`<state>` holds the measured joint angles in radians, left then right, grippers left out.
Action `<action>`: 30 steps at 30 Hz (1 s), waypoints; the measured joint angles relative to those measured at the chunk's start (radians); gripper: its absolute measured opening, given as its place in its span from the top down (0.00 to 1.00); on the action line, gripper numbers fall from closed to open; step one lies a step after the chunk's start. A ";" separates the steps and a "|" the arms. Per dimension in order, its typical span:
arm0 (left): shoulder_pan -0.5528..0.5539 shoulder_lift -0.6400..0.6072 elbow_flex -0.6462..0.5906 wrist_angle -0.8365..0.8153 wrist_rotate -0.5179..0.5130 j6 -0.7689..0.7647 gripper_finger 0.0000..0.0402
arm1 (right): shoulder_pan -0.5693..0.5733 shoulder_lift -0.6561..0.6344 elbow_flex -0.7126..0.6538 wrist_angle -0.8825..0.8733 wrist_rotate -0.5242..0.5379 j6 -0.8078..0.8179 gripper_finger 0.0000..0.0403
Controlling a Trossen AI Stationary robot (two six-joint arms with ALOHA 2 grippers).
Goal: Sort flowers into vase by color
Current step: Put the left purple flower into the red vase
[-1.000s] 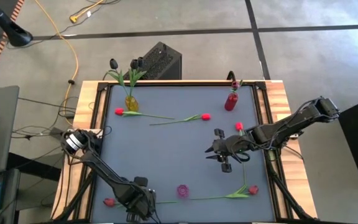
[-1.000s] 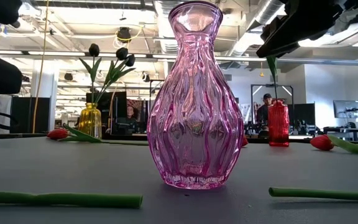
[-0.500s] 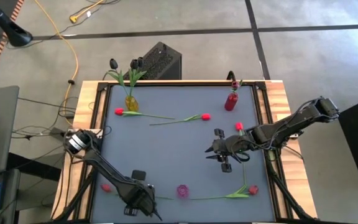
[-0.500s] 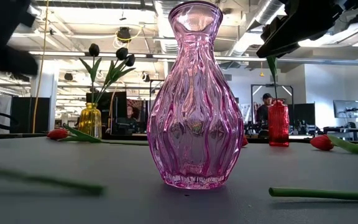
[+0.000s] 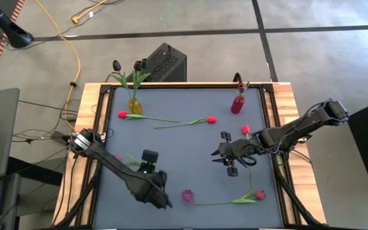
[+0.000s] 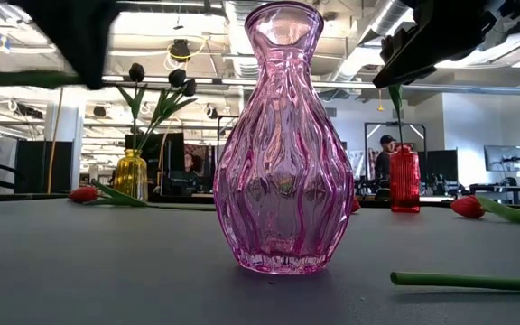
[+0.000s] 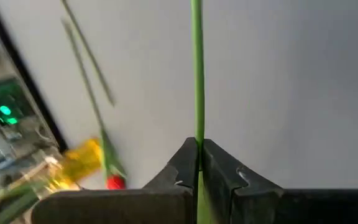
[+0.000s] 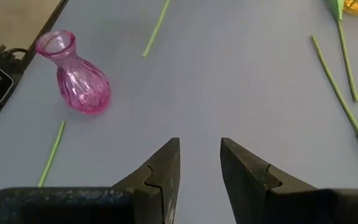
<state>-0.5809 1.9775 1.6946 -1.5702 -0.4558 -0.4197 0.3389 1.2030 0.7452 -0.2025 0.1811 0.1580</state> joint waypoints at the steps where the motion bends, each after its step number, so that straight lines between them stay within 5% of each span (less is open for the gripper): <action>1: 0.012 -0.006 0.005 0.009 -0.023 0.017 1.00 | 0.000 0.000 0.000 0.000 0.000 0.000 0.65; 7: 0.100 -0.028 0.025 0.031 -0.179 0.052 1.00 | 0.000 0.000 0.000 -0.011 0.002 0.016 0.65; 17: 0.256 -0.267 -0.017 0.425 -0.195 0.378 1.00 | -0.014 -0.006 0.000 -0.067 0.004 0.018 0.65; 23: 0.375 -0.542 -0.307 0.938 0.009 0.484 1.00 | -0.014 -0.028 0.000 -0.095 0.047 0.011 0.67; 30: 0.525 -0.737 -0.686 1.377 0.210 0.118 1.00 | -0.043 -0.077 0.000 -0.079 0.091 -0.216 0.70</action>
<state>-0.0555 1.2404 1.0090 -0.1932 -0.2455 -0.3016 0.2956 1.1264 0.7452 -0.2815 0.2722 -0.0579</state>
